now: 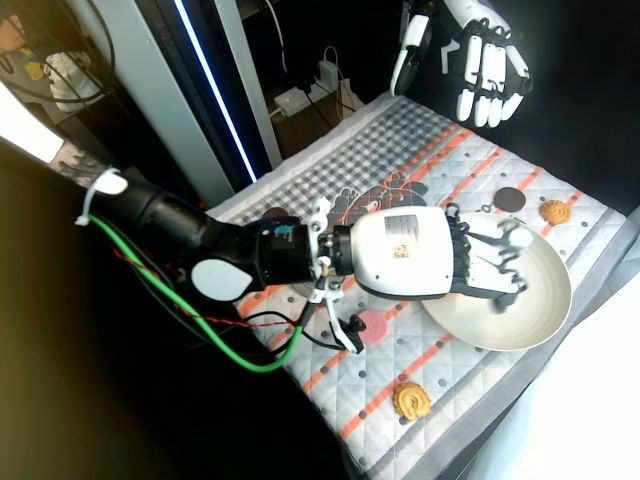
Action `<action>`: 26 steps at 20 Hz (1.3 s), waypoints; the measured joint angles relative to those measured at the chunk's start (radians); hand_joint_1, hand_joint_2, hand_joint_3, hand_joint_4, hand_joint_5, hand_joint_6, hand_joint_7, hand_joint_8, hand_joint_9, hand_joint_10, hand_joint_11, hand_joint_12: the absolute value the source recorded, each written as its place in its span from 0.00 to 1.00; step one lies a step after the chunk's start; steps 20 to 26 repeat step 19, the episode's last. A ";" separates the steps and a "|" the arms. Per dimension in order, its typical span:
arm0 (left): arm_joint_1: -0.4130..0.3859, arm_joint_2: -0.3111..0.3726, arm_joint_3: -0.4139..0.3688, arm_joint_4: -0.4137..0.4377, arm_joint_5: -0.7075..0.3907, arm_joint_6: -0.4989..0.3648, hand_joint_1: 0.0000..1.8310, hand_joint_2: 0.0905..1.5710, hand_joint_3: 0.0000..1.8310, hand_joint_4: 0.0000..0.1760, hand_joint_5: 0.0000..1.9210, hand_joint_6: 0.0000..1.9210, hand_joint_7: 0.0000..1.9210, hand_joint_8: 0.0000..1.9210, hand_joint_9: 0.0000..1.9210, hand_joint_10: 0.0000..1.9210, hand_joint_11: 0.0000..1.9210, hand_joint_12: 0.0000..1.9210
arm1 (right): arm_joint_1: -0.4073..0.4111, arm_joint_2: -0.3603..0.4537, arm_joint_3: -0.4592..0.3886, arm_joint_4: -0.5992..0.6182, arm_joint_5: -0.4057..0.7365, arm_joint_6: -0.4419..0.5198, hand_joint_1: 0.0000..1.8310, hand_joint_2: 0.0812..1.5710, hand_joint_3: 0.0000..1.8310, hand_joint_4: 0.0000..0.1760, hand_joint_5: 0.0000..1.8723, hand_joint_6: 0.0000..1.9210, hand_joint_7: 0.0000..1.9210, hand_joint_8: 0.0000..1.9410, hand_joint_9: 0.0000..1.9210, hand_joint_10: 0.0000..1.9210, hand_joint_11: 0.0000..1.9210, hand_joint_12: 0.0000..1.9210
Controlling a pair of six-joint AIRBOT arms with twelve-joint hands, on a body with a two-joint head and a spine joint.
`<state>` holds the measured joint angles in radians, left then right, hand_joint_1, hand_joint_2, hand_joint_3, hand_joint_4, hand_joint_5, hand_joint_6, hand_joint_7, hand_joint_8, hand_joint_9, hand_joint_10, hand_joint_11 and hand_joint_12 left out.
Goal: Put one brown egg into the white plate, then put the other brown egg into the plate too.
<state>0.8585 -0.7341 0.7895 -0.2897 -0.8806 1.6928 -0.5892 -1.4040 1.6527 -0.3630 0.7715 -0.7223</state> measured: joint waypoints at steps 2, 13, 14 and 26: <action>0.007 0.000 0.003 -0.024 -0.013 0.000 0.41 0.53 0.00 0.26 0.30 0.00 0.28 0.00 0.25 0.00 0.00 0.56 | -0.009 0.034 -0.023 0.038 0.061 -0.001 0.22 0.57 0.00 0.79 0.00 0.00 0.05 0.00 0.04 0.00 0.02 0.09; 0.019 -0.030 0.096 0.073 -0.107 -0.397 0.43 0.53 0.00 0.43 0.30 0.00 0.27 0.00 0.25 0.00 0.00 0.68 | -0.273 0.220 -0.231 0.253 0.405 -0.005 0.25 0.61 0.00 1.00 0.00 0.00 0.09 0.00 0.08 0.00 0.02 0.08; 0.030 -0.043 0.127 0.085 -0.130 -0.502 0.40 0.53 0.01 0.45 0.29 0.00 0.27 0.00 0.25 0.00 0.00 0.68 | -0.292 0.231 -0.248 0.257 0.434 -0.005 0.30 0.60 0.00 0.94 0.00 0.00 0.11 0.01 0.10 0.01 0.03 0.08; 0.099 -0.150 0.302 0.125 -0.210 -1.014 0.41 0.56 0.01 0.00 0.28 0.00 0.26 0.00 0.23 0.00 0.00 0.59 | -0.373 0.269 -0.292 0.389 0.541 -0.006 0.32 0.58 0.00 1.00 0.02 0.00 0.12 0.00 0.14 0.00 0.06 0.07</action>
